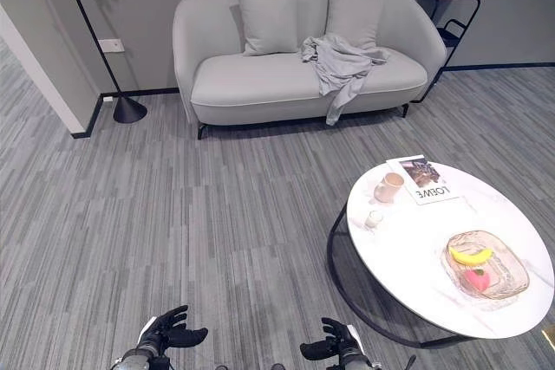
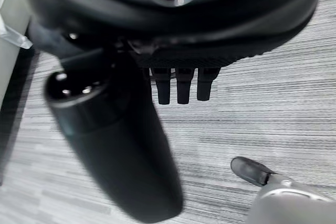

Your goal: Hang the clothes on the sofa on the clothes rack.

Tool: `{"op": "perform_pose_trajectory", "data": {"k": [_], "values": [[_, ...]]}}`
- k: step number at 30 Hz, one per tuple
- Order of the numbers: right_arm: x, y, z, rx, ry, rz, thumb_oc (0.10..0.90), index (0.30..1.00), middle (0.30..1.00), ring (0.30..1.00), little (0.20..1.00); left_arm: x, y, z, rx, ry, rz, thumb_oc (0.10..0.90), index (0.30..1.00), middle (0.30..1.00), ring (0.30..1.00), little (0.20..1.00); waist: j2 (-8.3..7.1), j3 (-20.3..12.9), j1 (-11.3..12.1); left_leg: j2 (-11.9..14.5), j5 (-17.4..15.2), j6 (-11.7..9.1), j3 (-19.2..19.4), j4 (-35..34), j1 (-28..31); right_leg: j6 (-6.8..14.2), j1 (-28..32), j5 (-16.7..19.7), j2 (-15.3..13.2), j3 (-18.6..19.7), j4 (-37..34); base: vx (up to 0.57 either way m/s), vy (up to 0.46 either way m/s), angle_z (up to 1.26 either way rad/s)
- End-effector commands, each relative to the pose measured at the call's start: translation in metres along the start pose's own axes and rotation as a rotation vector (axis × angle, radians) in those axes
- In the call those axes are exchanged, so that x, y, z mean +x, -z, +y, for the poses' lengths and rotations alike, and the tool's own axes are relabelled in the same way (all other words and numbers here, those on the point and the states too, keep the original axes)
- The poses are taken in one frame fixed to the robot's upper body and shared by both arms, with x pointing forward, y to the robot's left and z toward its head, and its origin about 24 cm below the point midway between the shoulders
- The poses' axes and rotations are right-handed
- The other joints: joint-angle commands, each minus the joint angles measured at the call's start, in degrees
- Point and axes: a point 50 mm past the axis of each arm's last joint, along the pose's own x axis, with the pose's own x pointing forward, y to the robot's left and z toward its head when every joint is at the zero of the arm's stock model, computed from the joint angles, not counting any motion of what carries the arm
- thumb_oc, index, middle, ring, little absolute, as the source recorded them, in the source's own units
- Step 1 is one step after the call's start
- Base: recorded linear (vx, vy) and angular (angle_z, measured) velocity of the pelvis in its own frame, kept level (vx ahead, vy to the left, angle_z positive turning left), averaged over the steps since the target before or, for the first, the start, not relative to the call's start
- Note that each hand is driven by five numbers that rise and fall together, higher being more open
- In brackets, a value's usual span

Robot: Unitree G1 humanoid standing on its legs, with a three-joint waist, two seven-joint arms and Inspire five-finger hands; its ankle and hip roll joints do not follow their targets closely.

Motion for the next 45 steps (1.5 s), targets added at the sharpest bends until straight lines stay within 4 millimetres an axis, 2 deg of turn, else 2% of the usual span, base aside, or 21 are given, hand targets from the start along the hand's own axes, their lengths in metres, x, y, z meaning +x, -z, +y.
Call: {"op": "perform_pose_trajectory", "data": {"k": [1, 15, 24, 32, 35, 36, 37, 38, 39, 40, 41, 42, 43, 44, 45], "values": [[0.004, -0.041, -0.006, -0.018, 0.016, -0.166, 0.800, 0.900, 0.900, 0.900, 0.900, 0.007, -0.042, 0.004, -0.026, -0.001, -0.168, 0.800, 0.900, 0.900, 0.900, 0.900, -2.96, -0.83, 0.31, 1.12, -4.36, -2.26, -2.57, -0.10, 0.88, 4.46, 1.52, -2.47, -4.37, 0.54, 0.53, 0.00, 0.000, 0.00], [0.003, -0.033, -0.006, 0.019, 0.023, -0.139, 0.800, 0.900, 0.900, 0.900, 0.900, 0.007, -0.037, 0.005, -0.063, -0.018, -0.148, 0.800, 0.900, 0.900, 0.900, 0.900, -2.70, -0.87, -0.18, 1.34, -4.37, -2.44, -2.17, -0.10, 1.02, 4.33, 1.69, -2.55, -4.32, 0.58, 0.53, 0.00, 0.000, 0.00], [0.003, -0.032, -0.008, 0.004, 0.040, -0.139, 0.800, 0.900, 0.900, 0.900, 0.900, 0.007, -0.043, 0.004, -0.088, -0.023, -0.170, 0.800, 0.900, 0.900, 0.900, 0.900, -2.66, -0.71, -0.63, 1.64, -4.36, -2.54, -2.34, -0.10, 1.14, 3.98, 1.70, -2.75, -3.87, 1.17, 0.53, 0.01, -0.012, 0.00], [0.003, -0.041, -0.006, 0.004, 0.031, -0.174, 0.800, 0.900, 0.900, 0.900, 0.900, 0.009, -0.057, 0.001, -0.095, -0.014, -0.212, 0.800, 0.900, 0.900, 0.900, 0.900, -3.11, 0.09, -0.89, 2.48, -3.92, -2.96, -2.90, -0.03, 1.13, 3.23, 1.33, -3.25, -2.96, 2.47, 0.53, 0.05, -0.051, -0.01], [0.004, -0.050, -0.009, 0.017, 0.040, -0.199, 0.800, 0.900, 0.900, 0.900, 0.900, 0.008, -0.063, 0.004, -0.117, -0.017, -0.237, 0.800, 0.900, 0.900, 0.900, 0.900, -3.54, 0.96, -0.72, 3.01, -5.31, -3.31, -3.06, 4.45, -1.50, 2.56, 0.85, -3.42, -2.67, 3.07, 0.53, 0.05, -0.075, -0.01], [0.004, -0.055, -0.010, 0.021, 0.041, -0.217, 0.800, 0.900, 0.900, 0.900, 0.900, 0.007, -0.066, 0.004, -0.121, -0.012, -0.248, 0.800, 0.900, 0.900, 0.900, 0.900, -3.76, 1.58, -0.58, 3.21, -5.91, -3.54, -3.11, 7.75, -3.27, 2.20, 0.80, -3.70, -2.57, 3.07, 0.62, 0.02, -0.099, 0.01], [0.004, -0.061, -0.011, 0.028, 0.044, -0.243, 0.800, 0.900, 0.900, 0.900, 0.900, 0.006, -0.072, 0.006, -0.116, -0.007, -0.279, 0.800, 0.900, 0.900, 0.900, 0.900, -3.95, 2.94, -0.24, 3.24, -5.37, -3.93, -3.48, 14.69, -6.92, 1.27, 0.79, -4.47, -2.13, 3.34, 1.20, -0.01, -0.148, 0.06], [0.003, -0.065, -0.014, 0.029, 0.051, -0.259, 0.800, 0.900, 0.900, 0.900, 0.900, 0.005, -0.077, 0.006, -0.130, -0.008, -0.296, 0.800, 0.900, 0.900, 0.900, 0.900, -4.41, 4.62, 0.34, 2.95, -3.17, -3.67, -4.67, 20.80, -11.04, 0.64, 0.92, -4.66, -2.25, 3.61, 1.70, -0.03, -0.109, 0.02], [0.004, -0.065, -0.014, 0.029, 0.051, -0.259, 0.800, 0.900, 0.900, 0.900, 0.900, 0.005, -0.077, 0.006, -0.130, -0.008, -0.297, 0.800, 0.900, 0.900, 0.900, 0.900, -4.31, 4.46, 0.14, 3.02, -3.44, -3.69, -4.91, 21.46, -11.62, 0.62, 0.70, -4.67, -2.13, 3.42, 1.76, -0.04, -0.093, -0.04], [0.004, -0.072, -0.019, 0.029, 0.065, -0.282, 0.800, 0.900, 0.900, 0.900, 0.900, 0.006, -0.083, 0.007, -0.164, -0.014, -0.310, 0.800, 0.900, 0.900, 0.900, 0.900, -4.45, 6.18, 0.69, 2.25, -0.95, -3.40, -7.20, 27.99, -15.86, -0.03, 0.89, -4.83, -1.86, 3.67, 2.32, 0.04, -0.087, -0.09], [0.003, -0.082, -0.022, 0.031, 0.085, -0.312, 0.800, 0.900, 0.900, 0.900, 0.900, 0.007, -0.089, 0.006, -0.204, -0.032, -0.328, 0.800, 0.900, 0.900, 0.900, 0.900, -5.00, 7.38, 0.57, 0.87, 1.76, -2.74, -9.12, 33.90, -22.59, -0.69, 0.42, -5.96, -1.64, 3.38, 2.69, 0.04, -0.087, -0.04], [0.003, -0.082, -0.022, 0.031, 0.085, -0.312, 0.800, 0.900, 0.900, 0.900, 0.900, 0.007, -0.089, 0.006, -0.204, -0.032, -0.328, 0.800, 0.900, 0.900, 0.900, 0.900, -4.99, 7.34, 0.54, 0.87, 1.75, -2.74, -9.14, 33.93, -22.64, -0.69, 0.39, -5.96, -1.63, 3.36, 2.70, 0.15, -0.023, 0.09], [0.003, -0.082, -0.023, 0.033, 0.088, -0.315, 0.800, 0.900, 0.900, 0.900, 0.900, 0.006, -0.093, 0.005, -0.220, -0.029, -0.343, 0.800, 0.900, 0.900, 0.900, 0.900, -5.17, 7.35, 0.70, 0.46, 0.26, -2.56, -8.38, 31.42, -24.20, -0.27, 1.09, -6.55, -1.77, 3.54, 2.06, 0.34, 0.083, 0.05], [0.002, -0.085, -0.023, 0.034, 0.087, -0.327, 0.800, 0.900, 0.900, 0.900, 0.900, 0.005, -0.094, 0.003, -0.220, -0.015, -0.354, 0.800, 0.900, 0.900, 0.900, 0.900, -5.35, 6.53, 1.49, 0.71, -1.64, -2.40, -6.35, 22.81, -24.77, 0.51, 2.40, -7.21, -2.12, 3.71, 0.89, 0.47, 0.140, 0.06], [0.002, -0.083, -0.023, 0.030, 0.087, -0.322, 0.800, 0.900, 0.900, 0.900, 0.900, 0.003, -0.095, 0.003, -0.219, -0.016, -0.365, 0.800, 0.900, 0.900, 0.900, 0.900, -5.19, 6.02, 2.12, 1.01, 0.57, -2.80, -5.95, 16.81, -24.93, 0.98, 3.17, -7.92, -2.03, 3.65, 0.53, 0.49, 0.186, 0.00]]}}
